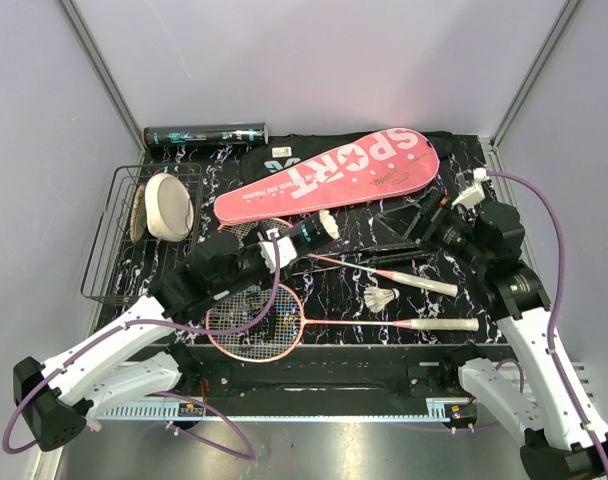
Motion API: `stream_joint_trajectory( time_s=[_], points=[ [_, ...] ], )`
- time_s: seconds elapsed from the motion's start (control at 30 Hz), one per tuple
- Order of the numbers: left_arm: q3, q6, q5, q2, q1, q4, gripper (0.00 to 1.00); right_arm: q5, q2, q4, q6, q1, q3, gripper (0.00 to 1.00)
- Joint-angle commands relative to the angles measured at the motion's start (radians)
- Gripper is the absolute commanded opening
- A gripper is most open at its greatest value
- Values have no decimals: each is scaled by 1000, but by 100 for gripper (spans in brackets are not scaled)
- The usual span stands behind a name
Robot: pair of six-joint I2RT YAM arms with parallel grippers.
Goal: Pack up the badminton gear
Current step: Place the shuttlecock at the shuttle tube, then pick up the shuttlecock at the center of the board.
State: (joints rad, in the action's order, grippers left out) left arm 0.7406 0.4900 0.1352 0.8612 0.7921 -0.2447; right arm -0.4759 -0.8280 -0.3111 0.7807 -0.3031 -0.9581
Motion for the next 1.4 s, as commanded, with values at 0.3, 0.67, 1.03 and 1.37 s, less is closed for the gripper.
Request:
stream_joint_trajectory(
  time_s=[0.3, 0.67, 1.03, 1.37],
  points=[
    [68, -79, -352, -19, -2, 143, 0, 710, -299, -614, -97, -304, -7, 87],
    [51, -88, -338, -60, -4, 160, 0, 899, -680, -642, -142, -456, -114, 58],
    [29, -2, -142, -77, -2, 134, 0, 991, -607, -648, -205, -459, -151, 0],
    [-38, 133, 93, -125, -2, 111, 0, 455, -114, -585, -339, -236, -405, 0]
  ],
)
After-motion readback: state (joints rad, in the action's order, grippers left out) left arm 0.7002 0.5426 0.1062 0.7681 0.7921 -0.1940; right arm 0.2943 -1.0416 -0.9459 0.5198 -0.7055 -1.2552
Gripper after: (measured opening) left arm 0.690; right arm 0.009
